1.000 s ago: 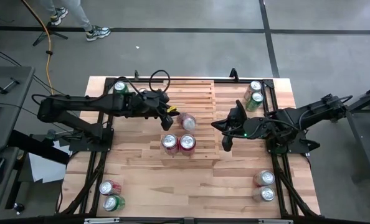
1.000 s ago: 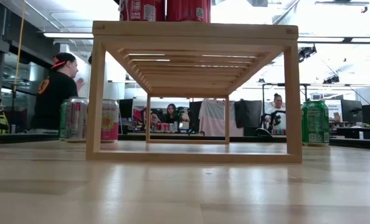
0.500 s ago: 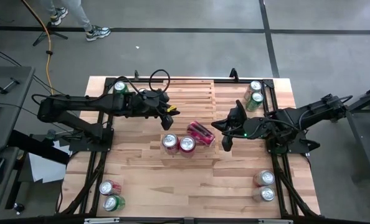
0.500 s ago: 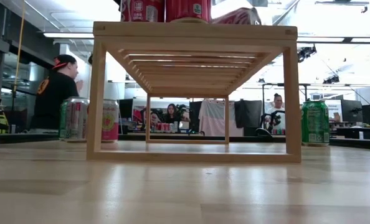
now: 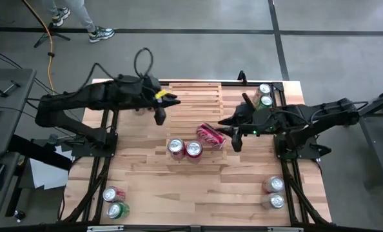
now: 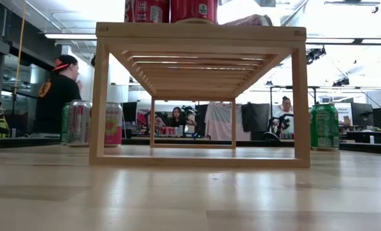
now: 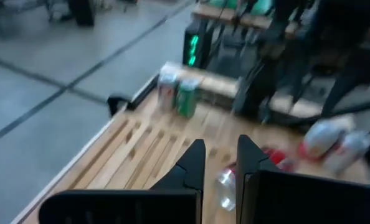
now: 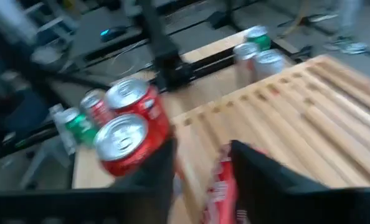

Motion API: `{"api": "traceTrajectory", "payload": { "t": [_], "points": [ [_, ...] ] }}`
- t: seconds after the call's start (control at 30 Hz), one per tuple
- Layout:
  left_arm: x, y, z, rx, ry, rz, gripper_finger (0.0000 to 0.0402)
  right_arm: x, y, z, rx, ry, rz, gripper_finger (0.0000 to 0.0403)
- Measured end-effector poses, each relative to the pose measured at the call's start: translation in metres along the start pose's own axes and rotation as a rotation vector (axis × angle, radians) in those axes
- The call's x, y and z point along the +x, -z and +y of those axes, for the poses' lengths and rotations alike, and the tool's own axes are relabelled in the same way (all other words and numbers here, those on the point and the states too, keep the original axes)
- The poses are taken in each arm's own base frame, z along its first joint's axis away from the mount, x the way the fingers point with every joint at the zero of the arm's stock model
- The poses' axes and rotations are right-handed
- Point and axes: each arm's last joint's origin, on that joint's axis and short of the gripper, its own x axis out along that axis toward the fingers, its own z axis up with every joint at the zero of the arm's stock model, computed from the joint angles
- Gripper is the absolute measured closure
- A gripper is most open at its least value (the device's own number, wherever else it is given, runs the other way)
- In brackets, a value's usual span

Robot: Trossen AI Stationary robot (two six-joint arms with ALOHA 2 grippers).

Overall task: Place canned beverage on shelf
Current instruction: Put the top red soda can on the shelf aligned with the other red soda cans

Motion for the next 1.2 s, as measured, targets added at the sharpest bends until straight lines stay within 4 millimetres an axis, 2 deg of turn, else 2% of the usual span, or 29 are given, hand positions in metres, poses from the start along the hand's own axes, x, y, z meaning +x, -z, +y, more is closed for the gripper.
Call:
{"api": "traceTrajectory", "payload": {
  "t": [0.2,0.3,0.37,0.53,0.77,0.93,1.03,1.2],
  "points": [
    [-0.027,-0.01,-0.006,-0.03,0.06,-0.064,0.0401,0.017,0.022,-0.005,-0.07,0.055,0.223,0.0076],
    [-0.036,-0.011,-0.008,-0.056,0.087,-0.081,0.0401,0.028,0.033,-0.007,-0.11,0.122,0.302,0.0025],
    [-0.041,-0.012,-0.01,-0.065,0.089,-0.098,0.0401,0.034,0.037,-0.008,-0.126,0.162,0.326,0.0009],
    [-0.045,-0.011,-0.013,-0.064,0.079,-0.105,0.0401,0.05,0.043,-0.009,-0.121,0.245,0.335,0.0008],
    [-0.045,-0.011,-0.013,-0.065,0.08,-0.102,0.0401,0.07,0.06,-0.01,-0.137,0.313,0.433,0.0008],
    [-0.045,-0.011,-0.013,-0.064,0.081,-0.102,0.0401,0.073,0.066,-0.011,-0.11,0.333,0.484,0.0015],
    [-0.045,-0.011,-0.013,-0.062,0.081,-0.102,0.0401,0.07,0.066,-0.012,-0.086,0.351,0.488,0.0042],
    [-0.045,-0.011,-0.013,-0.062,0.081,-0.104,0.0401,0.059,0.055,-0.012,-0.098,0.368,0.517,0.012]
  ]
}}
